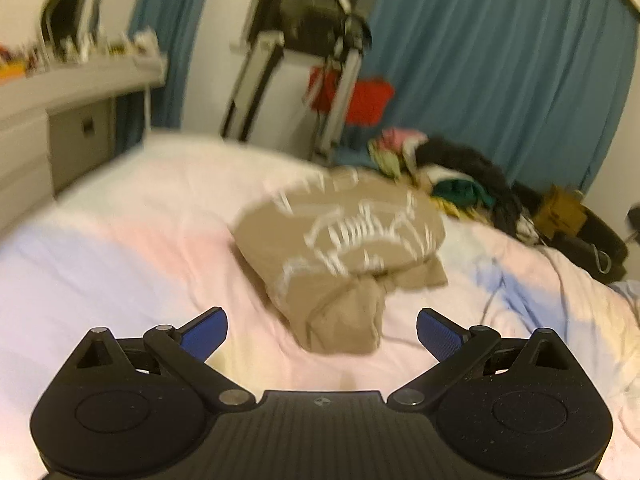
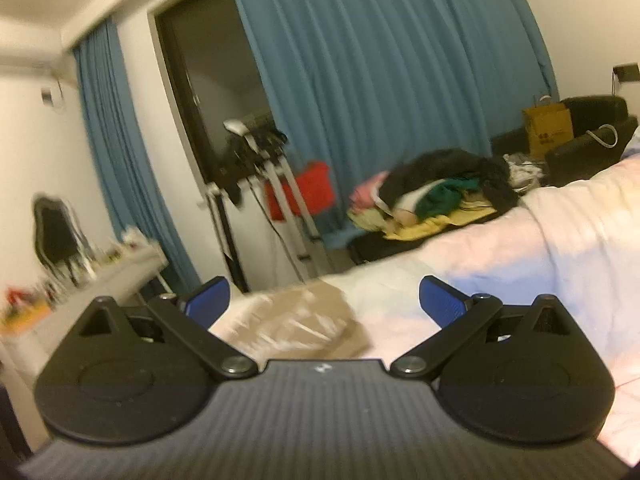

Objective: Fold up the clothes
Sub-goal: 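Grasp the beige T-shirt with the left gripper while the right gripper grasps it too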

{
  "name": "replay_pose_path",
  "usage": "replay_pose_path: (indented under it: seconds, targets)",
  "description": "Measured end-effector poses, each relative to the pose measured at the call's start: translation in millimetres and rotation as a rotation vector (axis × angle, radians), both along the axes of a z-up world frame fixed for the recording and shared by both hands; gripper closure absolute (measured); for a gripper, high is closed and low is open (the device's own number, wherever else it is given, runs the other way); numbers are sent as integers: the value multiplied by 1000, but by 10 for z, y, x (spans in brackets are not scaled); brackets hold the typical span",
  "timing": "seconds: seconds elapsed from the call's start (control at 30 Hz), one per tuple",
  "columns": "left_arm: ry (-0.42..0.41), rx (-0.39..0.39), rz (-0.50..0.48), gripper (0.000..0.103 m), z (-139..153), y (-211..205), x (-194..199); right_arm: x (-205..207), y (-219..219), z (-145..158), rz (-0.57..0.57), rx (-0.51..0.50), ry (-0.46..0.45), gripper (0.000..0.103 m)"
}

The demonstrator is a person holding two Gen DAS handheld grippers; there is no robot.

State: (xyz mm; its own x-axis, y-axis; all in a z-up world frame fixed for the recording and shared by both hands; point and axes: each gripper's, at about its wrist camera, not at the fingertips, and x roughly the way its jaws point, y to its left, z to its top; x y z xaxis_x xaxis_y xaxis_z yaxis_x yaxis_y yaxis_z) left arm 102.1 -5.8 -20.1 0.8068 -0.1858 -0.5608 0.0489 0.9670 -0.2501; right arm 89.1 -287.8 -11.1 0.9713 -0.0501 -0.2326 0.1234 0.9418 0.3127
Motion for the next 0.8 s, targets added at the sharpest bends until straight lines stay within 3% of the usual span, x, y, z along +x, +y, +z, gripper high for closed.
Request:
replay_pose_path:
  seconds: [0.2, 0.33, 0.5, 0.6, 0.63, 0.67, 0.7, 0.73, 0.8]
  targets:
    - [56, -76, -50, 7, -457, -55, 593, 709, 46, -707, 132, 58, 118, 6]
    - [24, -59, -45, 14, -688, 1, 865, 1133, 148, -1002, 257, 183, 102, 14]
    - [75, -152, -49, 32, -920, 115, 1045, 1672, 199, -1301, 317, 341, 97, 16]
    - [56, -139, -70, 46, -972, 119, 1067, 1991, 189, -1498, 279, 400, 141, 35]
    - [41, -124, -80, 58, -973, 107, 1062, 2054, 186, -1532, 276, 437, 142, 38]
    - [28, -116, -87, 74, -964, 103, 1048, 2118, 183, -1566, 273, 474, 144, 51]
    - [13, -107, -85, 83, -949, 113, 1027, 2089, 181, -1517, 274, 476, 129, 64]
    - [-5, -97, -73, 92, -924, 135, 1002, 2019, 180, -1430, 278, 463, 106, 70]
    - [-41, -97, -42, 94, -837, 212, 939, 1878, 178, -1257, 285, 437, 62, 85]
